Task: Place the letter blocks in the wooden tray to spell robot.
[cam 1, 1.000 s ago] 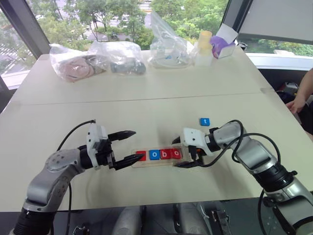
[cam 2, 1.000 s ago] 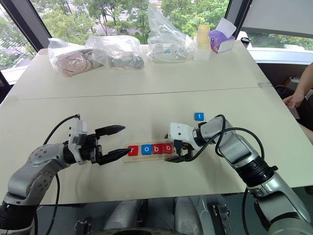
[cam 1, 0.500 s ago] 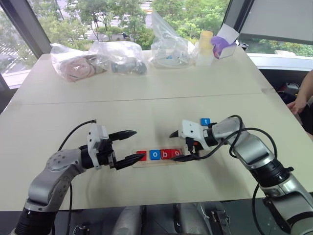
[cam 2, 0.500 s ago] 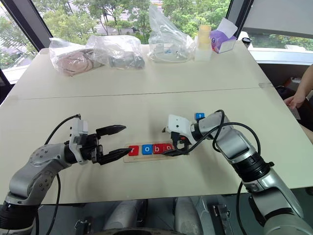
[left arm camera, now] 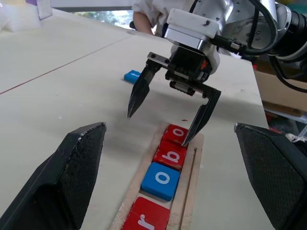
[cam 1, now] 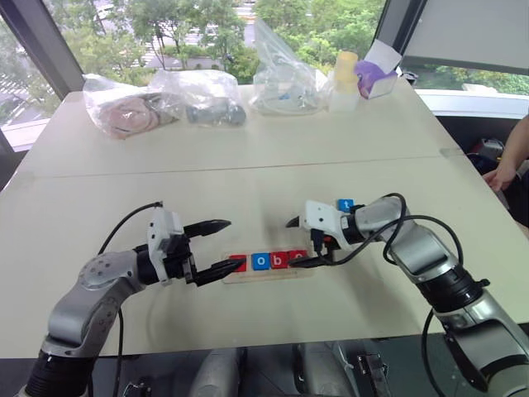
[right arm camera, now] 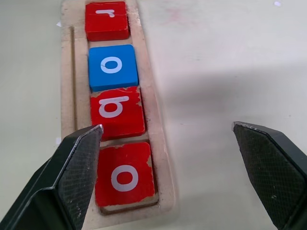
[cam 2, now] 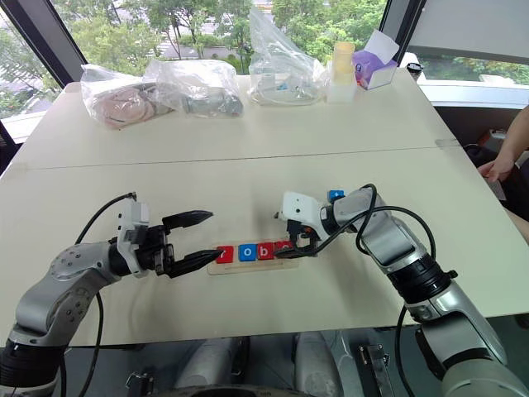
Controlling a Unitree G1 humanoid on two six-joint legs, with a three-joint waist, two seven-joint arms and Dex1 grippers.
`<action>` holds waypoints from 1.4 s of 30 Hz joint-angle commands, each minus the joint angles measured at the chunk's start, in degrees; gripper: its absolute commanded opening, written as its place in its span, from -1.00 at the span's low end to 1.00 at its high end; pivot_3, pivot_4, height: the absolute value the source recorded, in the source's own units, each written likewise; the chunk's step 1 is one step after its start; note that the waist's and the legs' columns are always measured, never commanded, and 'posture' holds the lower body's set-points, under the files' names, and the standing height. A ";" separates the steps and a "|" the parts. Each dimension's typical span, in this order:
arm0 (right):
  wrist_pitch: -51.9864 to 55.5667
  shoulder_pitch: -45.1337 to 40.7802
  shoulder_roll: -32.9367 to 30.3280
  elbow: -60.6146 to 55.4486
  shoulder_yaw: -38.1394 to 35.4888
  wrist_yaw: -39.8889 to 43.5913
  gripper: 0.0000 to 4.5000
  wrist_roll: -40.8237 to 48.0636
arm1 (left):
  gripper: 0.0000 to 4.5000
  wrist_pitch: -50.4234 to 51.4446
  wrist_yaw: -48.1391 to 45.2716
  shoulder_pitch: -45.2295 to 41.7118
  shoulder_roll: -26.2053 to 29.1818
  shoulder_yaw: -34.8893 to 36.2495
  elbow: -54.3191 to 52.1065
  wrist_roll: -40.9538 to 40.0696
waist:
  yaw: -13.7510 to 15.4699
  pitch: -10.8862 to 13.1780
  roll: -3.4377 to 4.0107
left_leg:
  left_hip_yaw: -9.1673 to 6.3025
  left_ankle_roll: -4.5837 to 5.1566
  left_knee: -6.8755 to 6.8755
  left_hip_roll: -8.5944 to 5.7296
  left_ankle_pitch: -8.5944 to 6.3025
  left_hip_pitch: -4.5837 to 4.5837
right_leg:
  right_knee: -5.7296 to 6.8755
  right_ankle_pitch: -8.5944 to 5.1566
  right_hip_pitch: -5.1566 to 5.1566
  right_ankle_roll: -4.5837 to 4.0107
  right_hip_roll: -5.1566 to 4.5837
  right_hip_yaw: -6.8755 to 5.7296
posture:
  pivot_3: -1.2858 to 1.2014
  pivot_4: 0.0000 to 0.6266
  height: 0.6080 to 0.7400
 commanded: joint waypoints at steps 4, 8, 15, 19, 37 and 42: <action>4.65 -1.21 -1.08 -6.08 -4.13 1.11 0.98 4.14 | 1.00 -0.93 0.12 -0.37 -0.10 0.36 -1.65 -0.02 | 0.01 0.00 0.00 | 0.00 0.00 0.00 0.00 0.00 0.00 | 0.00 0.00 0.00 0.00 -0.01 0.00 | 0.03 -0.52 1.00; 6.21 -0.19 -3.47 -8.19 -6.13 1.21 0.98 5.31 | 1.00 -0.91 0.02 -0.23 -0.06 0.35 -1.73 -0.07 | 0.05 0.00 0.00 | 0.00 0.00 0.00 0.00 0.00 0.00 | 0.00 0.00 0.00 0.00 -0.02 0.01 | 0.03 -0.52 1.00; 2.58 2.12 -6.93 -6.47 -6.19 -0.80 0.98 2.43 | 1.00 -0.81 -0.49 -0.29 0.13 0.38 -1.62 -0.29 | 0.00 0.00 0.00 | 0.01 0.00 0.00 0.00 0.00 0.00 | -0.01 -0.01 0.01 -0.01 -0.04 0.00 | 0.03 -0.52 1.00; 1.64 2.59 -6.44 -5.36 -5.26 -2.29 0.98 0.71 | 1.00 -0.66 -0.78 -0.47 0.23 0.38 -1.62 -0.39 | -0.05 0.00 0.00 | 0.02 0.00 0.00 0.02 0.00 0.00 | 0.01 0.00 0.00 -0.01 -0.03 0.01 | 0.03 -0.52 1.00; -2.05 3.97 -6.06 -3.46 -3.90 -3.53 0.98 -2.24 | 1.00 -0.14 -0.36 -0.43 0.28 0.57 -2.10 -0.63 | 0.02 0.00 0.00 | 0.02 0.00 0.01 0.01 0.00 0.00 | 0.00 0.00 0.01 -0.01 -0.02 0.01 | 0.03 -0.52 1.00; -1.04 3.69 -5.82 -3.78 -4.33 -3.51 0.98 -1.55 | 1.00 -0.09 -0.31 -0.47 0.33 0.61 -2.05 -0.64 | 0.01 0.00 0.00 | 0.02 0.00 0.01 0.01 0.00 0.00 | 0.00 0.00 0.01 -0.01 -0.02 0.01 | 0.03 -0.52 1.00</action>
